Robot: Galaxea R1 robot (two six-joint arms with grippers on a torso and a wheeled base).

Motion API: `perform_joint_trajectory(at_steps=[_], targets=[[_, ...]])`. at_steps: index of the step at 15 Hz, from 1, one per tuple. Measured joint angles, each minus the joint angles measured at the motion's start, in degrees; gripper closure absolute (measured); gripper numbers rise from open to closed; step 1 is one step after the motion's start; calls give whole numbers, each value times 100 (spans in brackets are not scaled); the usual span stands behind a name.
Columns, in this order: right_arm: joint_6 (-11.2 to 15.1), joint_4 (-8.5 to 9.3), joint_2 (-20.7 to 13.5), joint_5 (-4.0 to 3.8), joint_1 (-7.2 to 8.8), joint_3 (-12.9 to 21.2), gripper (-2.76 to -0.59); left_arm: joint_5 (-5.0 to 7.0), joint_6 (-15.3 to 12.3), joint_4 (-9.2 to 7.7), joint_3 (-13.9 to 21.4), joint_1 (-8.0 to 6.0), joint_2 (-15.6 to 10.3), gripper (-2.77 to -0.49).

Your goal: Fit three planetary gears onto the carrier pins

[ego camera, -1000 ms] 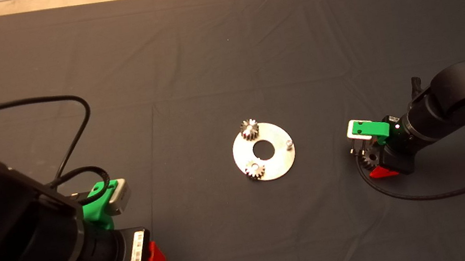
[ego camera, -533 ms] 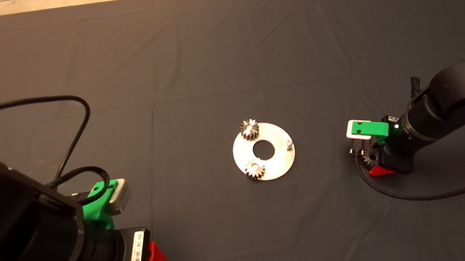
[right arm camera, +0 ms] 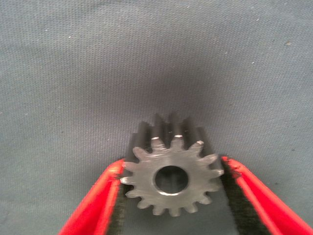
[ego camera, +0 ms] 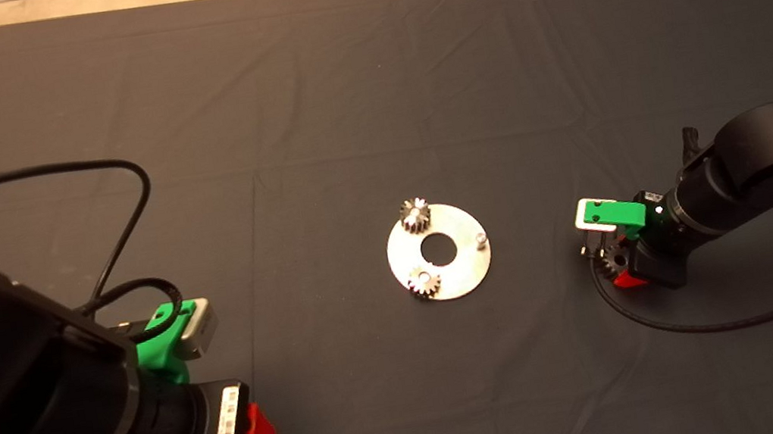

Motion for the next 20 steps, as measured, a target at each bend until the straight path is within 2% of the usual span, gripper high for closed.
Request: perform_joint_trajectory(at_steps=[4, 16, 20], targets=[[0, -2, -2, -1, 0, 0, -115, 0, 0, 0, 0, 0, 0, -217], [2, -33, -7, -4, -2, 23, -105, 0, 0, 0, 0, 0, 0, -217], [107, -41, 2, -80, 20, 292, -103, 0, 0, -1, 0, 2, 3, -217]])
